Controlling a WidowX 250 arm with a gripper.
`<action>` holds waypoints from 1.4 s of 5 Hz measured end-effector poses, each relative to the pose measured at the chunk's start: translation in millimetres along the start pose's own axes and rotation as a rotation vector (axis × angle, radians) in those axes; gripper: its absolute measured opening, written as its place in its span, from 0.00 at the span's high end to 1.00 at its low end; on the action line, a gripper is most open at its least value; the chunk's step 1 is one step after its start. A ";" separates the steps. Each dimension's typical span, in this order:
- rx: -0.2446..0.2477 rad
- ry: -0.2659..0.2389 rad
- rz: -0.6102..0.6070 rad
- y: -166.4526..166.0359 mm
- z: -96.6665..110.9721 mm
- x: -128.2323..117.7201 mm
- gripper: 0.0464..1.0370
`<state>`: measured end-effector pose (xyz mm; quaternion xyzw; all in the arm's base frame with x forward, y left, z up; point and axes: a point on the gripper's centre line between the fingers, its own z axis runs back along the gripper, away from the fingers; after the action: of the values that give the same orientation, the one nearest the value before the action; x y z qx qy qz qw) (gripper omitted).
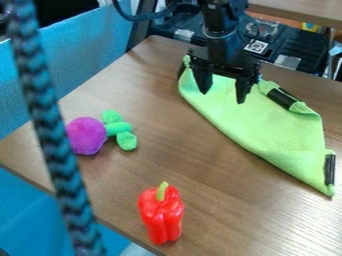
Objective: Move the cloth to the top right of the table
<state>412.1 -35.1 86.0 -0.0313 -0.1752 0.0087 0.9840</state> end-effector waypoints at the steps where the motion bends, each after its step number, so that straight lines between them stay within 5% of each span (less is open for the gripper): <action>1: -0.007 0.002 0.010 -2.1 -16.7 10.4 0.04; 5: 0.022 -0.009 -0.081 -26.9 -62.5 4.8 0.04; 7: 0.016 0.034 -0.112 -22.7 -63.3 -26.8 0.04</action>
<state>408.9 -62.2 18.9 -0.0139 -0.1598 -0.0453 0.9860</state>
